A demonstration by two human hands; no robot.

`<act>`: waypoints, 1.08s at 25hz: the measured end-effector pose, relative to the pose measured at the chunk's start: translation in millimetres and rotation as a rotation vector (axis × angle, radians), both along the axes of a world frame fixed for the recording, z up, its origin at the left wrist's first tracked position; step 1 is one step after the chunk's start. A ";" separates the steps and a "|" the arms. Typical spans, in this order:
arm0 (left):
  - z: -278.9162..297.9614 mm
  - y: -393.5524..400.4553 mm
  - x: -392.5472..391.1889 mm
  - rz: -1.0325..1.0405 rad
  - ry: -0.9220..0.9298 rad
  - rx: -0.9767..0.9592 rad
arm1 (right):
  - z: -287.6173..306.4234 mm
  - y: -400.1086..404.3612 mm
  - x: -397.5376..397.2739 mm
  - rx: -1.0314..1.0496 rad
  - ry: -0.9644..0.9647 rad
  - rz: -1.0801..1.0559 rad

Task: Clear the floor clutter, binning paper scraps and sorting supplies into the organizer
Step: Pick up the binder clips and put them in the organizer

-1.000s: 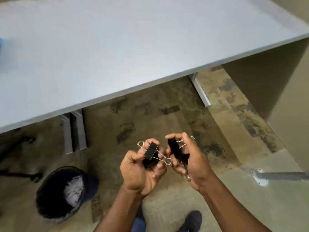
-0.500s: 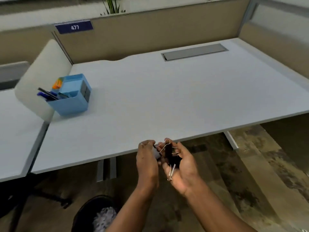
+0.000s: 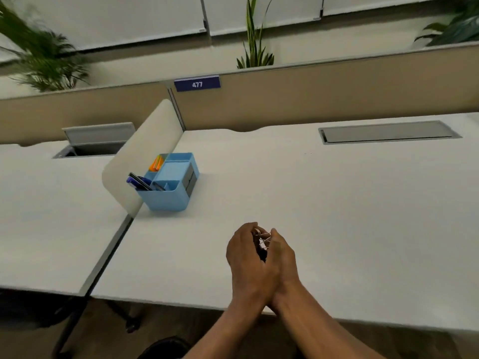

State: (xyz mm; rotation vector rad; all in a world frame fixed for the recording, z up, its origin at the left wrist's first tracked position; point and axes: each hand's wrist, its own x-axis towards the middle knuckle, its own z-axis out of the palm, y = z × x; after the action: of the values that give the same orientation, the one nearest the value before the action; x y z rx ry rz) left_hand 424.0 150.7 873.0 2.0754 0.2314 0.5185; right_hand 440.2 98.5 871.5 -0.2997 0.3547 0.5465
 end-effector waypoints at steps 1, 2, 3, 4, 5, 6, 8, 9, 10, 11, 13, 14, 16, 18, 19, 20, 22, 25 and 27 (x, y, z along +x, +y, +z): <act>0.7 -0.1 15.5 0.039 0.004 0.034 | 0.8 0.5 15.6 0.004 0.004 0.038; 1.4 1.1 30.3 0.074 0.009 0.079 | 2.0 1.0 31.4 0.014 0.005 0.079; 1.7 3.2 43.6 0.100 0.012 0.131 | 2.6 1.6 46.9 0.017 -0.002 0.116; 2.0 5.2 56.8 0.126 0.021 0.170 | 2.0 2.1 63.4 0.010 -0.009 0.146; 2.2 7.0 67.0 0.145 0.036 0.188 | 0.5 3.4 77.1 -0.009 -0.015 0.168; 2.1 8.9 75.5 0.165 0.057 0.183 | -0.5 6.5 88.5 -0.033 -0.013 0.185; -0.3 14.1 87.3 0.210 0.086 0.122 | -2.1 17.9 106.6 -0.064 -0.004 0.206; -3.0 18.5 93.6 0.231 0.089 0.091 | -3.6 26.0 115.0 -0.060 0.006 0.215; -4.9 23.3 100.6 0.250 0.084 0.072 | -5.7 33.9 122.5 -0.042 0.019 0.221; -6.2 28.4 107.7 0.270 0.078 0.057 | -8.7 41.5 129.4 -0.023 0.035 0.234; -7.5 41.1 121.8 0.311 0.080 -0.008 | -15.2 57.8 143.0 -0.046 0.036 0.293; -7.3 48.8 128.2 0.323 0.097 -0.049 | -18.0 65.5 149.5 -0.082 0.033 0.332; -8.6 69.1 141.6 0.328 0.109 -0.072 | -23.9 80.5 164.6 -0.140 0.041 0.400; -12.2 99.4 155.0 0.320 0.110 0.042 | -28.7 92.2 182.8 -0.283 0.065 0.430; -14.9 119.6 162.6 0.318 0.157 0.185 | -31.7 99.1 192.9 -0.385 0.074 0.435; -17.1 140.3 169.8 0.320 0.229 0.393 | -33.8 105.6 202.7 -0.473 0.074 0.442; -23.2 180.5 183.2 0.311 0.369 0.786 | -38.2 120.3 220.8 -0.572 0.061 0.453; -32.3 221.7 198.8 0.283 0.499 0.982 | -43.5 149.2 248.0 -0.626 0.032 0.489; -38.2 235.3 205.5 0.235 0.555 1.018 | -46.3 167.8 261.5 -0.639 0.002 0.530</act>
State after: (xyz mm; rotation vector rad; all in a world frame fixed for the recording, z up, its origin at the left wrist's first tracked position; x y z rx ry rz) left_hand 629.5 386.0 834.8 3.1963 0.6375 0.1707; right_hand 701.7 266.3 825.2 -1.0289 0.4491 0.9465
